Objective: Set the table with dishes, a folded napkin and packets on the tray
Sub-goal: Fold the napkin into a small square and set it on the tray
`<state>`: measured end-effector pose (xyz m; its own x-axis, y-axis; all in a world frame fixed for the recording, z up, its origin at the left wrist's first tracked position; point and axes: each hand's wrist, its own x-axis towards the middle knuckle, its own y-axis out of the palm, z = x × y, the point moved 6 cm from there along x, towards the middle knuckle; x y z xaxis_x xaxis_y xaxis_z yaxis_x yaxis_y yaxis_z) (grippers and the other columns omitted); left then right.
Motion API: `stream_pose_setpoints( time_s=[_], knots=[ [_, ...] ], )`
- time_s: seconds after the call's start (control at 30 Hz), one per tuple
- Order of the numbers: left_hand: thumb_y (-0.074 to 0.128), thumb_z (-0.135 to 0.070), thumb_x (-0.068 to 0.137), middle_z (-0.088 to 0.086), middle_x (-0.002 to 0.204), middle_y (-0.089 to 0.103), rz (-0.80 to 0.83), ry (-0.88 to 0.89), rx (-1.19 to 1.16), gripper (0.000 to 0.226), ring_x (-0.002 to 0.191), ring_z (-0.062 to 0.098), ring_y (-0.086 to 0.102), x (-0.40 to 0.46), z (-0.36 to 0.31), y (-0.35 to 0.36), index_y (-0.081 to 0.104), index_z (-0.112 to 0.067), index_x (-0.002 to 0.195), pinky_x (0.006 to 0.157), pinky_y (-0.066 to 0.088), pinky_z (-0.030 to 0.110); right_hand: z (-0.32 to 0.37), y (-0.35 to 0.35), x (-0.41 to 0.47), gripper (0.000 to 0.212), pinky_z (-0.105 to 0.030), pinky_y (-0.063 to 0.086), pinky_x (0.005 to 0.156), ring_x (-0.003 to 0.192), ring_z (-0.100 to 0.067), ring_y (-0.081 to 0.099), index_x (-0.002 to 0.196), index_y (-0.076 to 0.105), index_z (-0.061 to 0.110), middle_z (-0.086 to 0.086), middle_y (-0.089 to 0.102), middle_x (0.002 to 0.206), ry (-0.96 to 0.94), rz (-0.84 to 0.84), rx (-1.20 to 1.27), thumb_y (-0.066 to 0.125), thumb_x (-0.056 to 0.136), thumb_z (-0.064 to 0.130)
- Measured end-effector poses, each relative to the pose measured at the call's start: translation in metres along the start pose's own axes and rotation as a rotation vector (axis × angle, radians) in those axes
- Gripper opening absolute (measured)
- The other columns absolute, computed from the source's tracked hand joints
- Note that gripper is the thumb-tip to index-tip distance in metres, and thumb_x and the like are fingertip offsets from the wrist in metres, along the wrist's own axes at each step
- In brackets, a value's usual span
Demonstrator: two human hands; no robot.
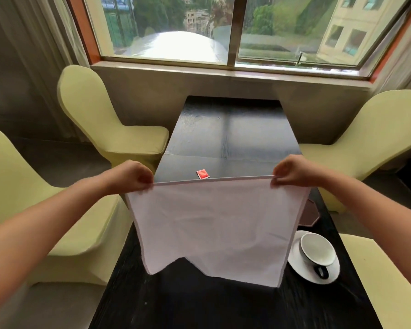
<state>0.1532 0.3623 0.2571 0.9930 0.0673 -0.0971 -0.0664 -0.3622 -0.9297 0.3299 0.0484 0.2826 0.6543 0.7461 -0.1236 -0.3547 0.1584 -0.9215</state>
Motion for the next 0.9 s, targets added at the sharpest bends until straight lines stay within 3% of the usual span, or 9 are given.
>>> stream_pose_setpoints(
  time_s=[0.1,0.23,0.37,0.5,0.6,0.7,0.9],
  knots=[
    [0.064,-0.006,0.084,0.014,0.091,0.070,-0.254,-0.024,0.050,0.012,0.079,0.022,0.061,0.023,-0.001,-0.052,0.071,-0.004,0.093,0.073,0.050,0.031,0.005,-0.040,0.019,0.011,-0.026,0.043,0.070,0.080,-0.023,0.063,0.085,0.074,0.005,-0.012,0.072,0.086,0.047,-0.177,-0.108,0.072,0.077,0.013],
    [0.063,-0.006,0.084,0.020,0.089,0.071,-0.662,0.096,0.181,0.012,0.080,0.035,0.064,0.025,-0.026,-0.125,0.071,0.000,0.091,0.074,0.053,0.041,0.021,-0.105,0.020,0.013,-0.034,0.049,0.078,0.087,-0.031,0.064,0.092,0.073,0.010,-0.012,0.072,0.095,0.017,-0.475,-0.229,0.069,0.081,0.017],
    [0.061,-0.010,0.086,0.020,0.086,0.071,-0.857,0.192,0.259,0.013,0.079,0.037,0.066,0.004,-0.035,-0.147,0.069,0.000,0.090,0.074,0.054,0.046,0.029,-0.131,0.002,0.015,-0.045,0.049,0.088,0.091,-0.038,0.066,0.093,0.074,0.008,-0.016,0.074,0.095,-0.070,-0.679,-0.381,0.066,0.083,0.017],
    [0.063,-0.006,0.084,0.019,0.086,0.071,-0.802,0.194,0.264,0.010,0.077,0.038,0.065,-0.014,-0.031,-0.111,0.069,0.000,0.086,0.075,0.052,0.048,0.025,-0.104,-0.020,0.011,-0.047,0.041,0.097,0.073,-0.036,0.069,0.085,0.074,0.004,-0.019,0.074,0.079,-0.160,-0.720,-0.454,0.069,0.082,0.013],
    [0.067,-0.001,0.078,0.015,0.080,0.071,-0.728,0.171,0.258,0.003,0.074,0.035,0.065,-0.031,-0.020,-0.060,0.068,-0.003,0.078,0.081,0.046,0.046,0.018,-0.058,-0.037,0.003,-0.051,0.044,0.096,0.059,-0.034,0.068,0.077,0.072,0.004,-0.017,0.072,0.066,-0.183,-0.672,-0.435,0.073,0.078,0.007],
    [0.070,0.003,0.074,0.008,0.077,0.071,-0.630,0.128,0.199,0.011,0.073,0.030,0.066,-0.049,-0.001,0.000,0.066,-0.008,0.073,0.091,0.041,0.048,0.008,-0.001,-0.054,0.009,-0.052,0.046,0.093,0.051,-0.032,0.065,0.068,0.071,0.006,-0.015,0.067,0.055,-0.145,-0.647,-0.402,0.077,0.070,0.000],
    [0.071,0.009,0.067,0.008,0.077,0.070,-0.340,0.026,0.099,0.018,0.079,0.027,0.068,-0.084,0.028,0.125,0.068,-0.008,0.074,0.099,0.037,0.053,-0.016,0.136,-0.095,0.016,-0.051,0.050,0.087,0.055,-0.030,0.066,0.064,0.070,0.006,-0.013,0.067,0.057,-0.036,-0.414,-0.360,0.080,0.061,-0.005]
  ],
)
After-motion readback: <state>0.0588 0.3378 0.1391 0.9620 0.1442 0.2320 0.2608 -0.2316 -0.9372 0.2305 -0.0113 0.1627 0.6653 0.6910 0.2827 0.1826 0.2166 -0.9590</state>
